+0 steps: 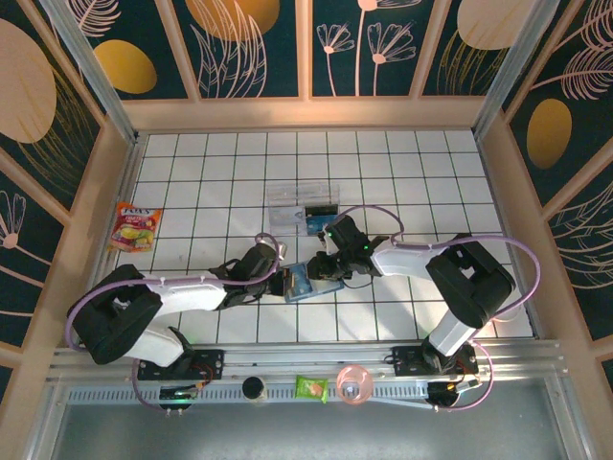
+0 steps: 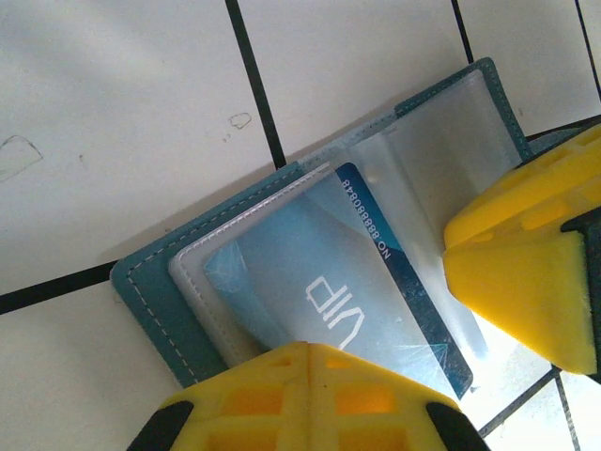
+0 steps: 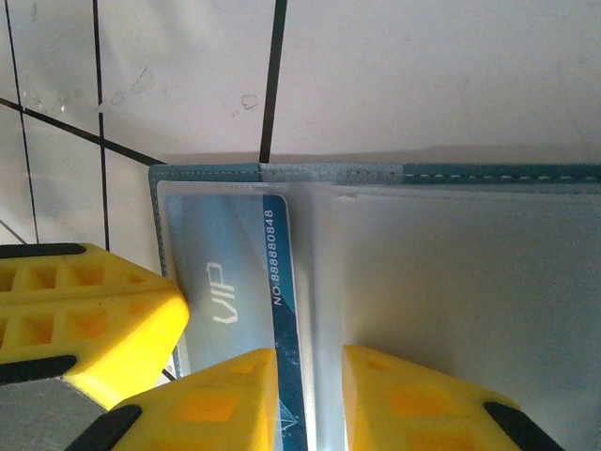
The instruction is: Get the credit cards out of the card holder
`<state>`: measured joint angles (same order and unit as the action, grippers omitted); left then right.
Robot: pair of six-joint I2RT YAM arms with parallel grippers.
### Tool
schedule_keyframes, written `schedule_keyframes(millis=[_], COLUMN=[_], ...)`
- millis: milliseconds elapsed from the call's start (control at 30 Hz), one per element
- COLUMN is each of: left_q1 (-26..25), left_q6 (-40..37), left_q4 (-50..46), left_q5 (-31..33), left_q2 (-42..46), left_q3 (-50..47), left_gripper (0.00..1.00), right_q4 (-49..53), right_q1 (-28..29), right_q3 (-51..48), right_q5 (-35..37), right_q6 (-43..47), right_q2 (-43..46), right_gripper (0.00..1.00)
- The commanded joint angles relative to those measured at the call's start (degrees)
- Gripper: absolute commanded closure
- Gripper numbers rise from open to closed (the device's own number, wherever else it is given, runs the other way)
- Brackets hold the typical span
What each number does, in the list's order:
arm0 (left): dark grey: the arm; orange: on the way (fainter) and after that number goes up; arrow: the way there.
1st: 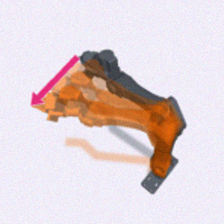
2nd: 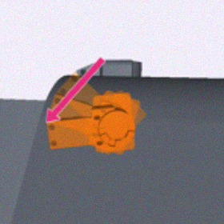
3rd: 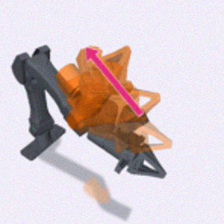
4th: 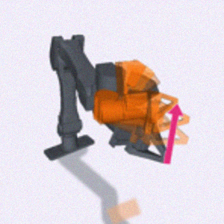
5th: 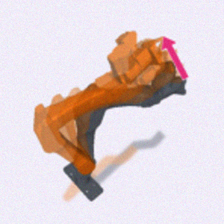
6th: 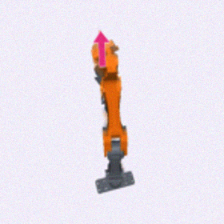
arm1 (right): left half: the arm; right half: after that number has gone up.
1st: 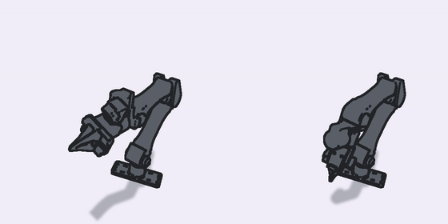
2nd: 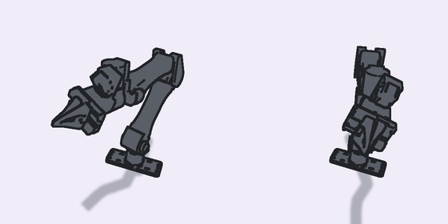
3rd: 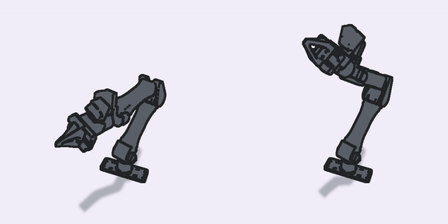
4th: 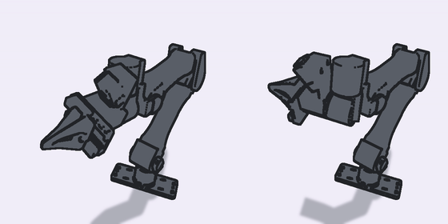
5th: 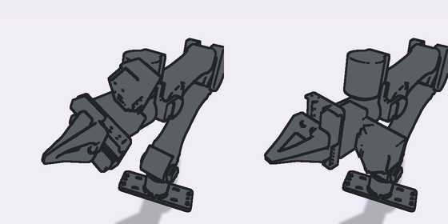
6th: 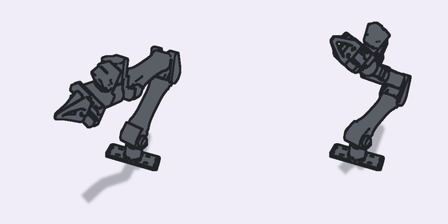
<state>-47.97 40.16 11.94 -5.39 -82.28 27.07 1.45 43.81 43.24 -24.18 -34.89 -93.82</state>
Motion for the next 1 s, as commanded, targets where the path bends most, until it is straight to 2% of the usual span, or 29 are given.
schedule_keyframes(millis=[0,400,967], left_q1=[-0.04,0.04,0.01], left_q6=[0.8,0.22,-0.13], left_q4=[-0.82,-1.16,-0.16], left_q5=[0.57,2.21,0.38], left_q2=[1.84,-0.86,-1.0], left_q3=[-1.38,-2.64,-2.99], left_gripper=[1.0,1.0,1.0], right_q4=[-0.62,-0.67,-1.53], right_q1=[-0.05,0.45,0.53], right_q3=[-0.21,1.16,1.84], right_q5=[-0.97,-3.36,-5.96], right_q6=[0.26,1.33,1.41], right_q2=[-0.27,-2.08,-4.79], right_gripper=[0.75,0.75,0.79])
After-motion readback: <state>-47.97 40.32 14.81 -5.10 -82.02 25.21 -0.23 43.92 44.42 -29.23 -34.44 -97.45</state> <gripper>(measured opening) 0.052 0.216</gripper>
